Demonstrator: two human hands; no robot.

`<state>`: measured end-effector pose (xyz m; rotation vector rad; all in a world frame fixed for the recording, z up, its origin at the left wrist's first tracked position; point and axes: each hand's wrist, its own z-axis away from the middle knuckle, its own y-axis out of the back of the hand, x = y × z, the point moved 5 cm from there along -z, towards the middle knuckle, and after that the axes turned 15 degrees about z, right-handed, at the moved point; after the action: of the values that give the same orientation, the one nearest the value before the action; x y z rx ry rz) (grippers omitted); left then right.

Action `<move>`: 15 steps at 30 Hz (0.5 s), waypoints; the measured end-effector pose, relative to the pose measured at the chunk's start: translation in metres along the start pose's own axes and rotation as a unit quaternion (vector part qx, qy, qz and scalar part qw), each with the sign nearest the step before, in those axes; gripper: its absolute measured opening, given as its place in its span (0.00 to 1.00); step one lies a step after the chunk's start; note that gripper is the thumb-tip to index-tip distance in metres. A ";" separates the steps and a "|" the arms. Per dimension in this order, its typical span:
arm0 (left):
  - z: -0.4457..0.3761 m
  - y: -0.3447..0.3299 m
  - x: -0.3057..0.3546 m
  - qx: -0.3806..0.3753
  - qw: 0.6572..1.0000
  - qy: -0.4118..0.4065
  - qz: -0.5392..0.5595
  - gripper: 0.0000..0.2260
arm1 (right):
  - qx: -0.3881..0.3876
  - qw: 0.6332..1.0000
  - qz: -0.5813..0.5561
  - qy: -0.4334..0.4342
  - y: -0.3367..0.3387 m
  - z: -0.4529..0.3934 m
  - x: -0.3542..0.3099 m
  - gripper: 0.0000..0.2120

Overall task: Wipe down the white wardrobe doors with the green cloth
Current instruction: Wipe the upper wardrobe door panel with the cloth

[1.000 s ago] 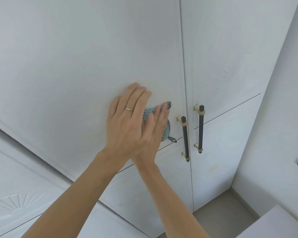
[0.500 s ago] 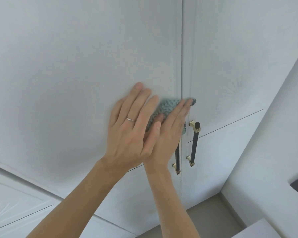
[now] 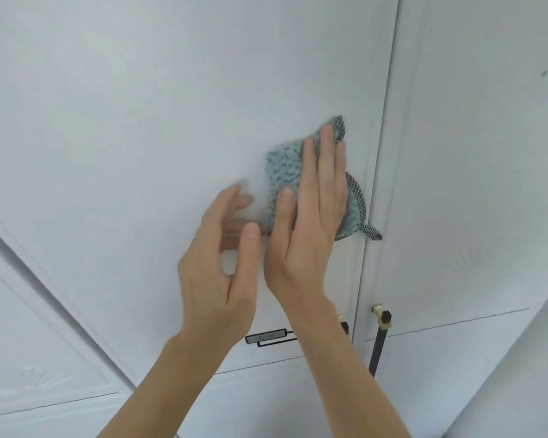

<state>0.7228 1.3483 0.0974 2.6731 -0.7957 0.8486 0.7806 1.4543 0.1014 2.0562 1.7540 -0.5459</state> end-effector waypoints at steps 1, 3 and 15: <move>-0.011 0.000 0.008 0.014 0.999 0.040 0.026 0.15 | -0.004 0.998 -0.063 0.002 0.001 -0.006 -0.010 0.22; -0.032 0.003 0.027 0.010 0.990 0.096 0.098 0.10 | -0.044 0.979 -0.198 -0.011 0.004 -0.018 -0.032 0.21; -0.081 0.020 0.084 -0.168 0.985 0.040 0.018 0.14 | -0.204 0.688 -0.606 -0.343 0.027 -0.031 -0.094 0.31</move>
<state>0.7320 1.3253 0.2128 2.3229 -0.8832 0.7474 0.7950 1.3870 0.1779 0.0496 2.1665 -0.9540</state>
